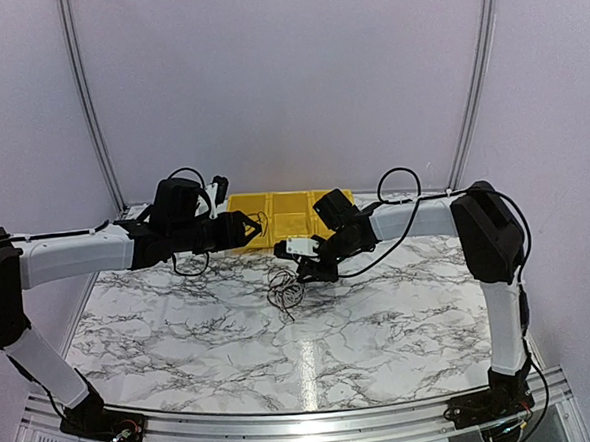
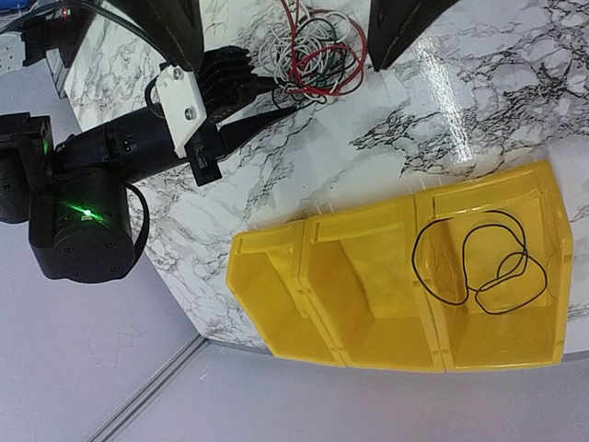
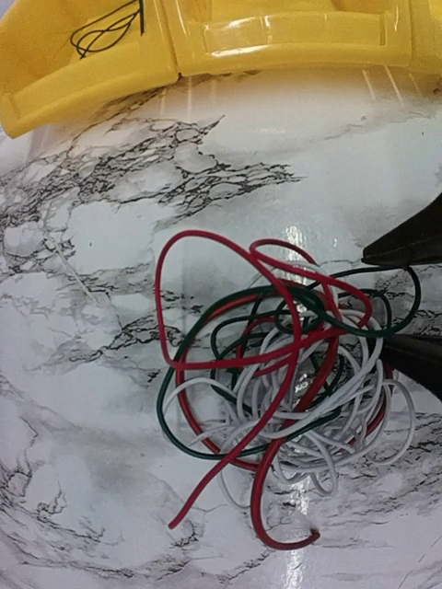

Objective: Untangle the cables

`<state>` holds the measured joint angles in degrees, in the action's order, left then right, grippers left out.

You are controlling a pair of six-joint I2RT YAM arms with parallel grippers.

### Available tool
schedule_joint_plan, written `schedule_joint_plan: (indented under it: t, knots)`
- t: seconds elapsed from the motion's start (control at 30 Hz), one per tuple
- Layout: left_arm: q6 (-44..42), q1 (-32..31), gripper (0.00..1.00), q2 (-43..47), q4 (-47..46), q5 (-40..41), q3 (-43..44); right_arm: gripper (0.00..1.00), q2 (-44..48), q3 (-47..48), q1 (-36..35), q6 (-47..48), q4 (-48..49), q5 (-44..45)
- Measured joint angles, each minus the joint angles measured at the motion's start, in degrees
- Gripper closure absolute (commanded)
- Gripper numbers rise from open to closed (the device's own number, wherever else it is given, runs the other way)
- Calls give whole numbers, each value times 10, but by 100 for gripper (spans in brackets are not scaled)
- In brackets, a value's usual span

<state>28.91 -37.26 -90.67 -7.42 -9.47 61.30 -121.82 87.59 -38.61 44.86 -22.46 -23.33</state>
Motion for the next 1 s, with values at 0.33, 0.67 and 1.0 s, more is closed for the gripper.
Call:
schedule_joint_plan:
  t: [0.33,0.67,1.0]
  knots:
    - [5,2,38,0,0,-6,0,98,3,0,0,2,-21,22]
    - [24,-8,38,0,0,-19,0,98,105,-2,0,-42,-73,-7]
    - [48,-106,44,-8,-40,5,-20,99,165,-49,0,-78,-85,-42]
